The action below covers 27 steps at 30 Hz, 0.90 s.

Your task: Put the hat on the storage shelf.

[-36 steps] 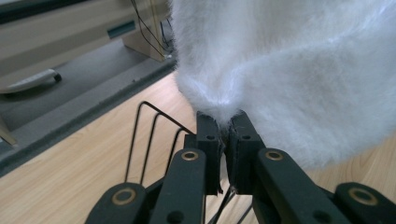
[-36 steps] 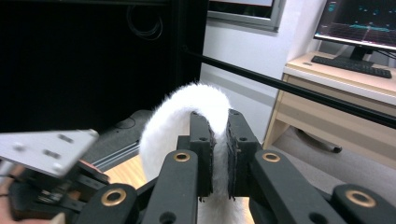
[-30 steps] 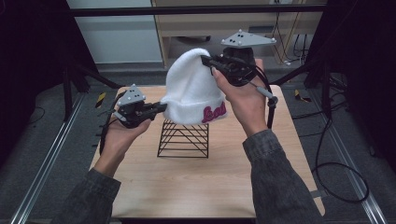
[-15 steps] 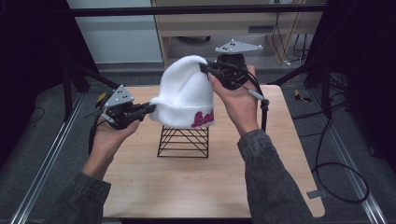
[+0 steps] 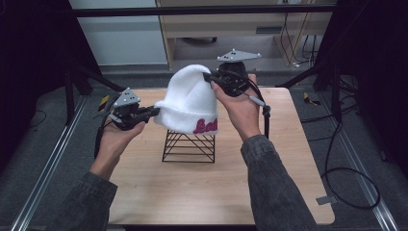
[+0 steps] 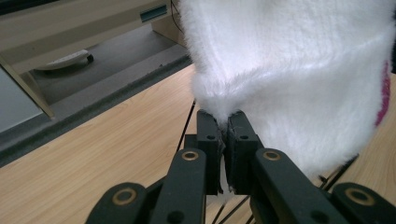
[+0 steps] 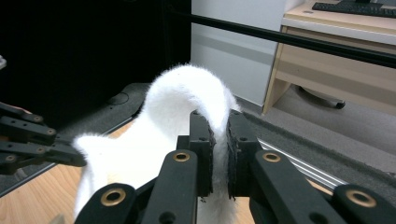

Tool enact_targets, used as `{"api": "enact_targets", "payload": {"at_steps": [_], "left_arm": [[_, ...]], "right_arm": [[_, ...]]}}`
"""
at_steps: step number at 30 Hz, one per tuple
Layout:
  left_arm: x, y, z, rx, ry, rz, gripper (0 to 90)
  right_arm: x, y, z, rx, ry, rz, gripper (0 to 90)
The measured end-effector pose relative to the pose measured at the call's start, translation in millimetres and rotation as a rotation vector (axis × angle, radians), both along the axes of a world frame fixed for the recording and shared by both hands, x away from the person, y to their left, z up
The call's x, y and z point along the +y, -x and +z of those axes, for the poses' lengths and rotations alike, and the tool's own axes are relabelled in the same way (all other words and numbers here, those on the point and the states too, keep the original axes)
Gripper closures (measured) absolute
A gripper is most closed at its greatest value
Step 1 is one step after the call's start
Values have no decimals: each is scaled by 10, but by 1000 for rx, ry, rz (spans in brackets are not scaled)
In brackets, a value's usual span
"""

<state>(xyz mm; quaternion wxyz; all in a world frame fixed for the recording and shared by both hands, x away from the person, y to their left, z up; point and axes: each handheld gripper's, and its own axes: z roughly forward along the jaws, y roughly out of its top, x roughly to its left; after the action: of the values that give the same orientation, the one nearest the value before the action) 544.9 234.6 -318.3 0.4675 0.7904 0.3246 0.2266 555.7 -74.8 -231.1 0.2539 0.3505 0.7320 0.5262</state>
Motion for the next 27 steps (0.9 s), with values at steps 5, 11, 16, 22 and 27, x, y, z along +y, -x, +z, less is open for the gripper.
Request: {"api": "enact_targets", "payload": {"at_steps": [5, 11, 16, 22, 27], "left_arm": [[25, -62, -56, 8, -4, 13, 856], [93, -35, -98, 10, -1, 27, 857], [135, -96, -162, 26, -2, 39, 858], [194, -78, -242, 34, -15, 41, 861], [216, -35, -313, 42, -24, 32, 861]], "right_arm": [[43, -6, -20, 5, 2, 11, 833], [105, 44, -15, -6, 7, 29, 834], [188, 18, -39, -1, 17, 43, 833], [238, 6, -111, 7, 33, 59, 833], [256, 61, -167, 11, 43, 76, 833]]}}
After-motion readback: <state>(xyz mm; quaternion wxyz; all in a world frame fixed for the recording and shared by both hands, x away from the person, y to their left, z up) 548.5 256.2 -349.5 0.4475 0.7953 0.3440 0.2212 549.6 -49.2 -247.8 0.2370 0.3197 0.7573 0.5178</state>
